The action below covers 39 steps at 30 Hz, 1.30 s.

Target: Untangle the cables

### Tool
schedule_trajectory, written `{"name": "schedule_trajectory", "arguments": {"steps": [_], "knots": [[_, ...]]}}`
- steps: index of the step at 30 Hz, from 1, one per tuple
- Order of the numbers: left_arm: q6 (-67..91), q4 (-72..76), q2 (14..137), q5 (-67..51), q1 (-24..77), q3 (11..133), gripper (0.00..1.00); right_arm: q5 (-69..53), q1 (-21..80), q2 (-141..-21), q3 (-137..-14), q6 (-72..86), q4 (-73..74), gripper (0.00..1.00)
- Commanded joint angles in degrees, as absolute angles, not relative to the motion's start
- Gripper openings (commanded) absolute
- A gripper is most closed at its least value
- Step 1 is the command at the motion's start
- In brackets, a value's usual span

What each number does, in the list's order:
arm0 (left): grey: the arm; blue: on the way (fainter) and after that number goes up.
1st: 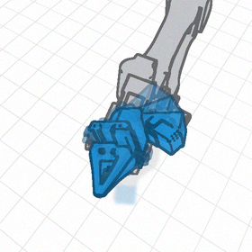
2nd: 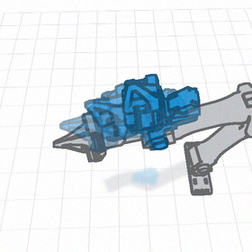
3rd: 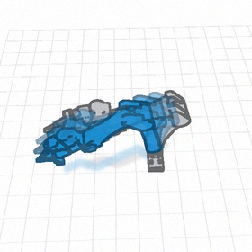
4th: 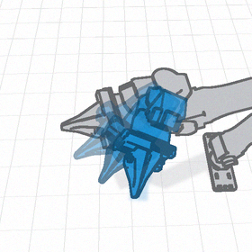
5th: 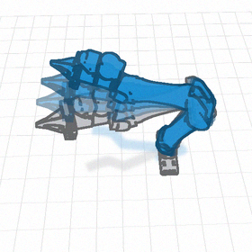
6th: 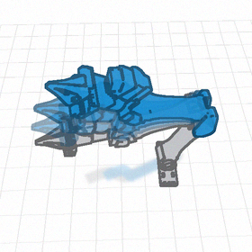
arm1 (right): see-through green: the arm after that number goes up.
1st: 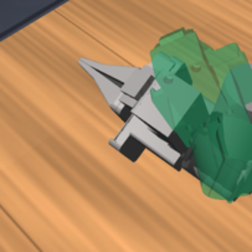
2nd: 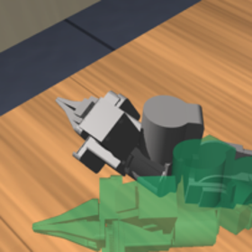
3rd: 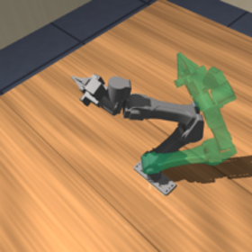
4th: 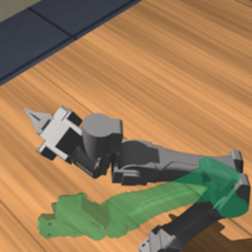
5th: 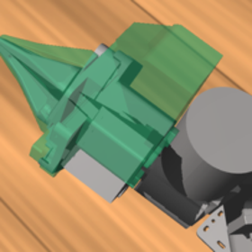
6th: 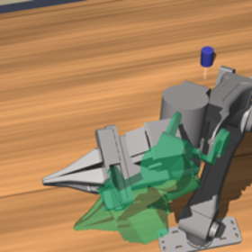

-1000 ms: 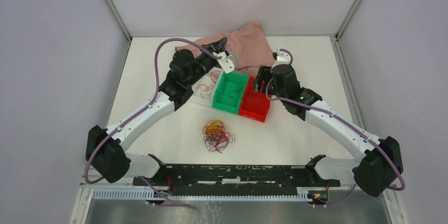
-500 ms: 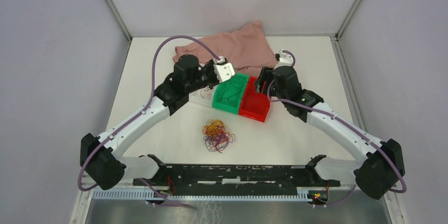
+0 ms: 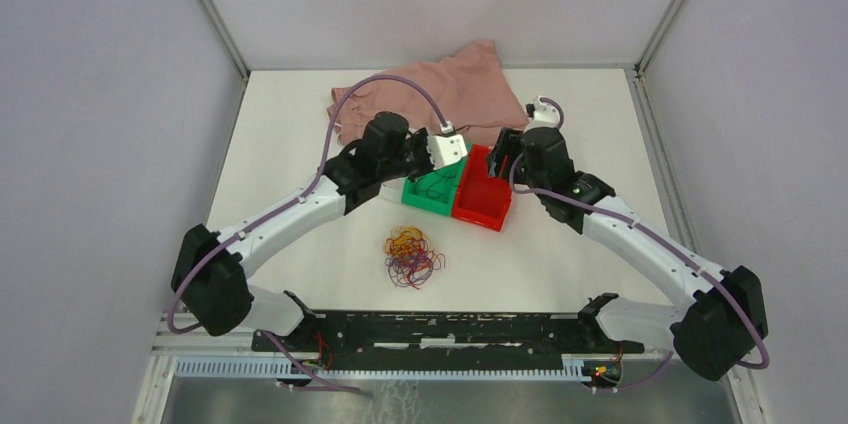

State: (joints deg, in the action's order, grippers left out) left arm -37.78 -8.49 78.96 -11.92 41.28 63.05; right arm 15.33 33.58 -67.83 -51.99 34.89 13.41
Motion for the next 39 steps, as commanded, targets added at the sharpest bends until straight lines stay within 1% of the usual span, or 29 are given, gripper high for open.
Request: {"name": "schedule_trajectory", "arguments": {"steps": [1,10,20,26,32,33,35,38,39], "knots": [[-43.70,-7.71,82.06,-9.82,41.41,64.28,0.03,15.65,32.85,-66.05,-51.48,35.76,9.56,0.65],[-47.72,-6.02,92.99,-8.67,41.50,68.13,0.03,14.83,31.61,-64.72,-50.43,36.74,7.16,0.65],[-50.69,-4.54,101.52,-7.93,41.02,70.41,0.03,13.55,29.75,-63.38,-48.28,37.30,5.45,0.65],[-54.25,-8.15,106.73,-8.73,38.37,74.78,0.03,12.03,28.99,-64.20,-48.23,37.43,4.96,0.65],[-52.37,-17.96,105.81,-11.77,36.89,82.85,0.41,11.28,28.57,-64.71,-49.43,36.77,5.55,0.65],[-52.07,-20.79,105.01,-13.07,36.60,84.12,0.51,11.19,28.58,-64.83,-49.79,36.59,5.73,0.65],[-52.42,-29.63,104.20,-16.69,35.99,88.57,0.61,11.07,28.57,-65.11,-50.44,36.28,6.24,0.65],[-52.64,-39.48,103.75,-18.42,35.51,92.27,0.90,10.91,28.53,-65.46,-51.64,36.29,7.27,0.65],[-53.14,-41.42,103.34,-18.23,35.42,92.36,0.97,10.88,28.55,-65.48,-52.10,36.20,7.67,0.65]]}}
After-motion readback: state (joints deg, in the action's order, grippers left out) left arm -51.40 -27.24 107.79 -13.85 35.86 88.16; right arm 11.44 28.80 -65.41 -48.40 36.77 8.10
